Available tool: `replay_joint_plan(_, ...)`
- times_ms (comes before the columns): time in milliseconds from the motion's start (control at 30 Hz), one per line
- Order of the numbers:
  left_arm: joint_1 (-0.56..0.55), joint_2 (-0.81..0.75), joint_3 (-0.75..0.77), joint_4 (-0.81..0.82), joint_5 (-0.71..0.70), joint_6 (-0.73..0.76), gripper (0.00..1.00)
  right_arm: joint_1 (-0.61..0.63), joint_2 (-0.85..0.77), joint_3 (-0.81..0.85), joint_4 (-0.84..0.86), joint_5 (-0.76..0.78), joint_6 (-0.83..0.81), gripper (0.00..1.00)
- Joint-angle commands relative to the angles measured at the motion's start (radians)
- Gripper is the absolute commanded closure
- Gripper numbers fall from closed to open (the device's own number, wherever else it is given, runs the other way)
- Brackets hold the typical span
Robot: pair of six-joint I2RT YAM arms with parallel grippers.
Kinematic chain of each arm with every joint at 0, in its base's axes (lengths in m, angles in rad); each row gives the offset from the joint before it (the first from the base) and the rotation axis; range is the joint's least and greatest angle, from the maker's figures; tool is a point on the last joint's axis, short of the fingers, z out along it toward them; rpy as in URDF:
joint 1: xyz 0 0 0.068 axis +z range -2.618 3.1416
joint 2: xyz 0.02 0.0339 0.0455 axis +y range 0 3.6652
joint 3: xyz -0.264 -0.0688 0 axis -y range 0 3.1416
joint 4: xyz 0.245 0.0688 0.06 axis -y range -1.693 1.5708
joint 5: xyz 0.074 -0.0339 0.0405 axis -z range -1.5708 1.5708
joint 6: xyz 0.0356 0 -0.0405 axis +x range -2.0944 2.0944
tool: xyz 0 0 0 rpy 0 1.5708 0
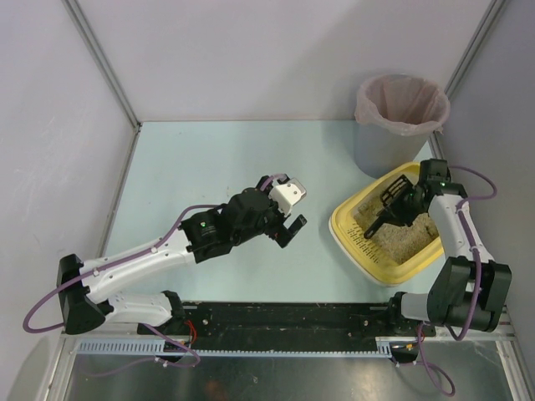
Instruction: Clean the litter box
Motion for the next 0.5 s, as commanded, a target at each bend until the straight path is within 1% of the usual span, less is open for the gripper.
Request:
replay_joint_plan(0,-0.006,-0.003,-0.001,0.03,0.019,0.004,0.0,-0.04,-0.048,-0.004,0.011,0.041,0.004,1.0)
replay_joint_plan(33,-0.006,0.002,0.001,0.032,0.024,0.004,0.0,-0.01,-0.054,-0.004,0.018,0.039,0.006,1.0)
replay_joint_plan(67,-0.006,0.003,0.001,0.029,0.024,0.004,0.0,0.055,-0.056,-0.003,0.025,0.024,-0.003,1.0)
replay_joint_plan(100,-0.006,0.002,0.001,0.03,0.022,0.004,0.0,0.065,-0.047,-0.004,0.02,0.009,-0.011,1.0)
replay_joint_plan(133,-0.006,0.002,0.001,0.03,0.022,0.003,0.0,0.051,-0.039,-0.004,0.006,0.003,-0.012,1.0)
replay_joint_plan(200,-0.006,0.002,0.001,0.033,0.027,0.0,0.0,-0.057,-0.036,-0.022,0.011,0.001,-0.016,1.0)
replay_joint_plan(233,-0.006,0.002,0.001,0.03,0.028,0.0,0.0,-0.091,-0.042,-0.03,0.014,0.001,-0.003,1.0)
replay_joint_plan(267,-0.006,0.007,-0.001,0.03,0.027,-0.002,0.0,-0.102,-0.053,-0.03,0.031,-0.006,0.007,1.0)
replay_joint_plan(367,-0.006,0.01,0.001,0.029,0.01,0.007,0.0,0.029,-0.085,-0.018,0.063,-0.002,0.017,1.0)
replay_joint_plan(400,-0.006,0.008,-0.001,0.032,0.008,0.007,0.0,0.043,-0.077,-0.013,0.052,-0.014,0.0,1.0)
replay_joint_plan(467,-0.006,0.01,-0.001,0.03,0.017,0.004,0.0,-0.025,-0.053,-0.032,0.026,-0.017,-0.008,1.0)
